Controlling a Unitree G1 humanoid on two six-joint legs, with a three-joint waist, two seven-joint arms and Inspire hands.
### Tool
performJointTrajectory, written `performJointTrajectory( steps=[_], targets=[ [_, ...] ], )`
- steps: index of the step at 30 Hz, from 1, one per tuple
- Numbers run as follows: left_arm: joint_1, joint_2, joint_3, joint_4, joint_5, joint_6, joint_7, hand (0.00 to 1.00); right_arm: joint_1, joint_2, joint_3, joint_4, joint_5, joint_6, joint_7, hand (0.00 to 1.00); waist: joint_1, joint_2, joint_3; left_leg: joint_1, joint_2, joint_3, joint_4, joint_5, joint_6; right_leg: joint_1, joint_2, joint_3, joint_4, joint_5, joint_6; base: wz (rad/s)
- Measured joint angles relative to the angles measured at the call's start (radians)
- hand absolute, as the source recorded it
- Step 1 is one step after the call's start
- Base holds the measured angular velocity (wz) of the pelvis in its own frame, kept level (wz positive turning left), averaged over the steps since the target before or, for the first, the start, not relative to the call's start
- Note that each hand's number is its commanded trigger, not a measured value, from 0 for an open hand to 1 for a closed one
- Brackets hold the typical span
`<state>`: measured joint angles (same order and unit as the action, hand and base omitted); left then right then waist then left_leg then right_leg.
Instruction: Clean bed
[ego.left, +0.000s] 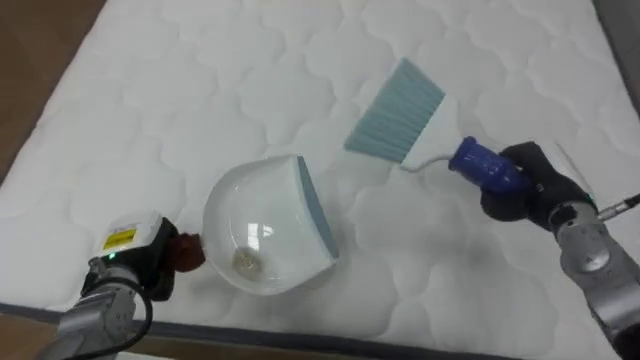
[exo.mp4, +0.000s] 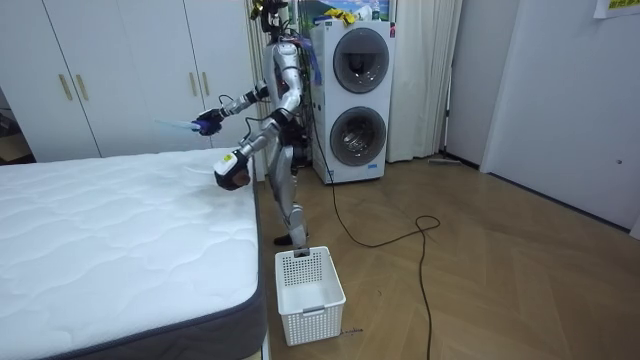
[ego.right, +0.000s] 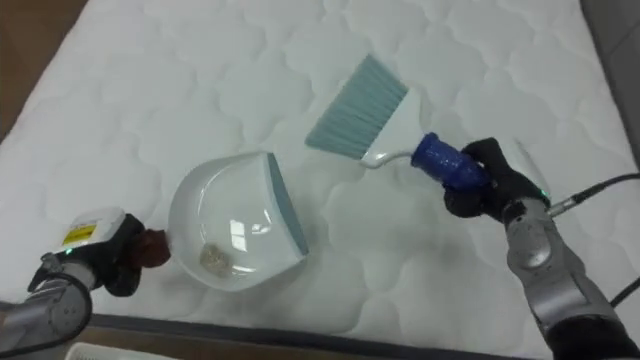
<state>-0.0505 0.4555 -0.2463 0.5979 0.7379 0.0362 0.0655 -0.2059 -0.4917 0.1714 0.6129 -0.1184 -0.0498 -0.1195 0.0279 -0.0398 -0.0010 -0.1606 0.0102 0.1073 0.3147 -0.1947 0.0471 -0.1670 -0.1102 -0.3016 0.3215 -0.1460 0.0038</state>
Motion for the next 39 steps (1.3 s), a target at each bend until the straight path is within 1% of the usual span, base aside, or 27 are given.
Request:
performJointTrajectory(
  steps=[1, 3, 4, 6, 8, 10, 12, 13, 15, 16, 18, 19, 20, 21, 22, 23, 24, 26, 27, 29, 31, 32, 34, 35, 39],
  targets=[
    [0.009, -0.001, 0.002, -0.011, -0.001, 0.003, -0.010, 1.00, 0.005, 0.000, 0.000, -0.007, 0.009, 0.001, 0.000, 0.19, -0.002, 0.000, 0.0000, 0.003, 0.000, -0.001, 0.000, 0.000, 0.000, 0.003, 0.001, 0.000, -0.002, 0.000, 0.000, 0.00],
    [0.015, -0.012, 0.009, -0.020, -0.002, 0.009, -0.046, 1.00, 0.022, 0.000, 0.000, -0.024, 0.017, 0.012, 0.000, 0.02, 0.004, 0.000, -0.0003, 0.018, 0.003, -0.004, -0.008, 0.002, -0.003, 0.022, 0.007, 0.000, -0.015, 0.001, 0.000, 0.04],
    [0.020, -0.015, 0.013, -0.023, -0.002, 0.010, -0.054, 1.00, 0.031, 0.000, 0.000, -0.036, 0.017, 0.019, 0.000, 0.00, 0.006, 0.000, -0.0003, 0.026, 0.003, -0.004, -0.009, 0.001, -0.004, 0.029, 0.008, 0.000, -0.016, 0.001, 0.000, 0.04],
    [0.070, -0.020, 0.054, -0.079, -0.001, 0.021, -0.092, 1.00, 0.056, 0.010, -0.003, -0.083, 0.009, 0.022, 0.000, 0.00, 0.007, 0.000, -0.0002, 0.046, 0.008, -0.007, -0.012, -0.002, -0.009, 0.058, 0.015, -0.002, -0.031, 0.000, 0.000, 0.00],
    [0.096, -0.022, 0.086, -0.119, 0.000, 0.028, -0.115, 1.00, 0.061, 0.025, -0.008, -0.084, 0.004, 0.022, -0.002, 0.00, 0.006, 0.000, -0.0002, 0.058, 0.011, -0.016, -0.012, -0.005, -0.014, 0.079, 0.023, -0.002, -0.041, 0.000, 0.000, 0.13],
    [0.114, -0.026, 0.108, -0.155, 0.000, 0.029, -0.122, 1.00, 0.073, 0.028, -0.008, -0.085, 0.006, 0.023, -0.002, 0.00, 0.009, 0.000, -0.0003, 0.067, 0.012, -0.030, -0.014, -0.006, -0.016, 0.099, 0.029, -0.001, -0.053, 0.000, 0.000, 0.19],
    [0.135, -0.038, 0.143, -0.187, 0.000, 0.031, -0.133, 1.00, 0.094, 0.029, -0.008, -0.089, 0.015, 0.023, -0.012, 0.00, 0.035, 0.002, -0.0002, 0.080, 0.016, -0.031, -0.013, -0.009, -0.020, 0.116, 0.033, -0.003, -0.057, -0.002, -0.004, 0.02],
    [0.139, -0.041, 0.150, -0.196, 0.001, 0.034, -0.140, 1.00, 0.099, 0.030, -0.008, -0.091, 0.016, 0.023, -0.012, 0.00, 0.037, 0.002, -0.0003, 0.082, 0.016, -0.034, -0.013, -0.009, -0.021, 0.120, 0.034, -0.004, -0.057, -0.002, -0.004, 0.16],
    [0.155, -0.044, 0.163, -0.214, 0.003, 0.043, -0.157, 1.00, 0.102, 0.038, -0.008, -0.093, 0.023, 0.025, -0.021, 0.00, 0.032, 0.005, 0.0001, 0.075, 0.014, -0.068, -0.005, -0.013, -0.025, 0.144, 0.035, -0.033, -0.065, -0.009, -0.005, 0.38],
    [0.156, -0.044, 0.164, -0.214, 0.003, 0.048, -0.165, 1.00, 0.102, 0.040, -0.008, -0.093, 0.030, 0.028, -0.026, 0.00, 0.032, 0.005, 0.0002, 0.075, 0.013, -0.071, -0.003, -0.013, -0.026, 0.149, 0.035, -0.037, -0.066, -0.012, -0.005, 0.43],
    [0.161, -0.044, 0.164, -0.215, 0.001, 0.061, -0.195, 1.00, 0.102, 0.045, -0.010, -0.093, 0.039, 0.029, -0.044, 0.00, 0.028, 0.008, 0.0015, 0.071, 0.012, -0.090, 0.018, -0.017, -0.031, 0.168, 0.034, -0.067, -0.065, -0.025, -0.007, 0.40],
    [0.162, -0.045, 0.164, -0.215, 0.002, 0.066, -0.201, 1.00, 0.102, 0.046, -0.011, -0.094, 0.040, 0.029, -0.044, 0.00, 0.029, 0.009, 0.0014, 0.068, 0.014, -0.089, 0.024, -0.018, -0.031, 0.173, 0.034, -0.077, -0.065, -0.028, -0.007, 0.54],
    [0.163, -0.049, 0.164, -0.215, 0.001, 0.070, -0.208, 1.00, 0.104, 0.051, -0.023, -0.099, 0.053, 0.029, -0.045, 0.00, 0.020, 0.013, 0.0034, 0.064, 0.015, -0.086, 0.037, -0.018, -0.032, 0.187, 0.026, -0.101, -0.065, -0.035, -0.006, 0.72],
    [0.163, -0.055, 0.164, -0.216, -0.001, 0.071, -0.212, 1.00, 0.113, 0.058, -0.043, -0.112, 0.069, 0.029, -0.049, 0.00, 0.007, 0.019, 0.0052, 0.057, 0.018, -0.070, 0.053, -0.018, -0.032, 0.200, 0.022, -0.126, -0.062, -0.045, -0.004, 0.79],
    [0.163, -0.057, 0.164, -0.216, -0.002, 0.071, -0.214, 1.00, 0.115, 0.058, -0.045, -0.117, 0.082, 0.029, -0.054, 0.00, 0.004, 0.023, 0.0055, 0.052, 0.022, -0.051, 0.057, -0.018, -0.031, 0.204, 0.021, -0.131, -0.060, -0.050, -0.003, 0.71],
    [0.163, -0.058, 0.164, -0.216, -0.002, 0.070, -0.217, 1.00, 0.115, 0.058, -0.046, -0.121, 0.104, 0.029, -0.059, 0.00, 0.003, 0.028, 0.0050, 0.044, 0.034, -0.007, 0.064, -0.018, -0.030, 0.205, 0.017, -0.143, -0.047, -0.061, -0.005, 0.52],
    [0.163, -0.058, 0.165, -0.216, -0.002, 0.071, -0.225, 1.00, 0.120, 0.058, -0.046, -0.123, 0.121, 0.029, -0.060, 0.00, 0.004, 0.031, 0.0042, 0.045, 0.036, 0.006, 0.064, -0.017, -0.029, 0.208, 0.011, -0.158, -0.041, -0.073, -0.004, 0.44],
    [0.166, -0.058, 0.165, -0.216, -0.001, 0.074, -0.237, 1.00, 0.130, 0.058, -0.046, -0.123, 0.127, 0.030, -0.061, 0.00, 0.007, 0.037, 0.0034, 0.049, 0.032, 0.006, 0.063, -0.016, -0.029, 0.219, 0.003, -0.180, -0.028, -0.089, -0.002, 0.42],
    [0.171, -0.058, 0.167, -0.217, -0.001, 0.076, -0.243, 1.00, 0.132, 0.059, -0.046, -0.123, 0.130, 0.030, -0.060, 0.00, 0.007, 0.042, -0.0005, 0.049, 0.031, 0.007, 0.063, -0.016, -0.029, 0.224, -0.001, -0.193, -0.025, -0.096, -0.001, 0.40],
    [0.172, -0.058, 0.169, -0.221, -0.001, 0.084, -0.253, 1.00, 0.141, 0.059, -0.056, -0.135, 0.134, 0.036, -0.061, 0.00, 0.003, 0.049, -0.0036, 0.049, 0.027, 0.008, 0.063, -0.015, -0.029, 0.239, -0.001, -0.198, -0.026, -0.102, 0.000, 0.46],
    [0.175, -0.058, 0.175, -0.249, -0.001, 0.089, -0.254, 1.00, 0.163, 0.059, -0.080, -0.171, 0.134, 0.049, -0.066, 0.00, 0.002, 0.050, -0.0046, 0.049, 0.022, 0.014, 0.062, -0.013, -0.027, 0.252, -0.001, -0.197, -0.027, -0.109, 0.004, 0.52],
    [0.175, -0.058, 0.183, -0.267, -0.001, 0.089, -0.254, 1.00, 0.177, 0.059, -0.095, -0.194, 0.135, 0.053, -0.067, 0.00, -0.003, 0.049, -0.0053, 0.055, 0.019, 0.026, 0.060, -0.011, -0.025, 0.263, -0.002, -0.195, -0.030, -0.114, 0.007, 0.48],
    [0.176, -0.058, 0.193, -0.284, -0.002, 0.088, -0.255, 1.00, 0.192, 0.059, -0.113, -0.224, 0.142, 0.053, -0.067, 0.00, -0.002, 0.048, -0.0052, 0.071, 0.012, 0.032, 0.053, -0.009, -0.021, 0.279, -0.009, -0.194, -0.030, -0.119, 0.013, 0.35],
    [0.177, -0.058, 0.206, -0.289, -0.007, 0.087, -0.255, 1.00, 0.199, 0.060, -0.118, -0.240, 0.160, 0.053, -0.068, 0.00, 0.003, 0.048, -0.0051, 0.080, 0.007, 0.032, 0.048, -0.009, -0.021, 0.294, -0.012, -0.194, -0.034, -0.121, 0.017, 0.25],
    [0.179, -0.057, 0.243, -0.323, -0.015, 0.088, -0.259, 1.00, 0.214, 0.063, -0.118, -0.281, 0.164, 0.059, -0.072, 0.00, 0.005, 0.048, -0.0040, 0.080, -0.001, 0.034, 0.046, -0.013, -0.014, 0.310, -0.017, -0.193, -0.026, -0.122, 0.020, 0.30]
  ],
)
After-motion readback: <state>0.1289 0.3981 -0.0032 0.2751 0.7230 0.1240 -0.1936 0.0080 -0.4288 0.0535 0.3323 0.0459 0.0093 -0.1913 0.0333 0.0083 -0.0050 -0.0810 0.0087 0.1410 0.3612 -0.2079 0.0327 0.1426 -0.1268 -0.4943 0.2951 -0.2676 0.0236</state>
